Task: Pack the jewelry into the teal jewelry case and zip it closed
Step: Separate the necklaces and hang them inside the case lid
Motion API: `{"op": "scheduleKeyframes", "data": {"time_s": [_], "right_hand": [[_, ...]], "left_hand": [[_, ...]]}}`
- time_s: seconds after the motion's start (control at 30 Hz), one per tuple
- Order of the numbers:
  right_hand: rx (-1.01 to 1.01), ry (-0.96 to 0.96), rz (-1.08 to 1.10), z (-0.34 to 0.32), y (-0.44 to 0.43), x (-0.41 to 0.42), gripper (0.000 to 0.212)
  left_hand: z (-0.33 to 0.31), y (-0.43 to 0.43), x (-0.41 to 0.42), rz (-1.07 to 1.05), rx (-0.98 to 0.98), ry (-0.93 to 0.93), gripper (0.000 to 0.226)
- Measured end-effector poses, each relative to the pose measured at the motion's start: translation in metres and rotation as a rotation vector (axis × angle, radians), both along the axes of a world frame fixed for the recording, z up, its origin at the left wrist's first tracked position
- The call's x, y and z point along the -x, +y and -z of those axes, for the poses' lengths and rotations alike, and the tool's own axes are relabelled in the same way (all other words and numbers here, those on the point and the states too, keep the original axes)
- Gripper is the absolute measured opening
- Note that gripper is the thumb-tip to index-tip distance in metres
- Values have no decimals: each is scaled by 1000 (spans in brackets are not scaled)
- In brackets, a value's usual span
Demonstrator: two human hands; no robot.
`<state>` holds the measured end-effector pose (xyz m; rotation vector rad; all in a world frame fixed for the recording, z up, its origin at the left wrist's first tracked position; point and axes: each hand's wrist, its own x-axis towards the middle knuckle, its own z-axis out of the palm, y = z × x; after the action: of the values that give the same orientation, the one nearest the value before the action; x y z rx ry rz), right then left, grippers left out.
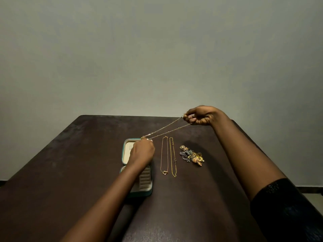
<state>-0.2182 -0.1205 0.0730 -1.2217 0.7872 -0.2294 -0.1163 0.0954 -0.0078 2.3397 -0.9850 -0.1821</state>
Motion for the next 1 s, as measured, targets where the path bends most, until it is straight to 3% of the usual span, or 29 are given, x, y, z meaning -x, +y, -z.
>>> {"op": "scheduleKeyframes", "data": {"time_s": [0.07, 0.23, 0.3, 0.4, 0.67, 0.83, 1.0], "right_hand": [[-13, -46, -49, -4, 8, 7, 22], [-169, -276, -51, -4, 26, 16, 23], [-226, -320, -39, -2, 31, 15, 24], [-294, -362, -13, 4, 40, 10, 26], [-349, -417, 296, 16, 64, 7, 17], [-327, -419, 330, 17, 78, 8, 17], [-189, -311, 186, 9, 96, 8, 22]], "left_hand": [[-3, -1, -8, -33, 217, 311, 30], [-13, 5, -18, -119, 932, 1291, 27], [-19, 7, -20, -143, 1132, 1518, 24], [-25, 8, -23, -199, 1318, 1671, 25], [-24, 15, -25, -292, 1365, 1698, 29], [-23, 17, -19, -265, 1164, 1469, 26], [-34, 20, -6, -80, 829, 1062, 22]]}}
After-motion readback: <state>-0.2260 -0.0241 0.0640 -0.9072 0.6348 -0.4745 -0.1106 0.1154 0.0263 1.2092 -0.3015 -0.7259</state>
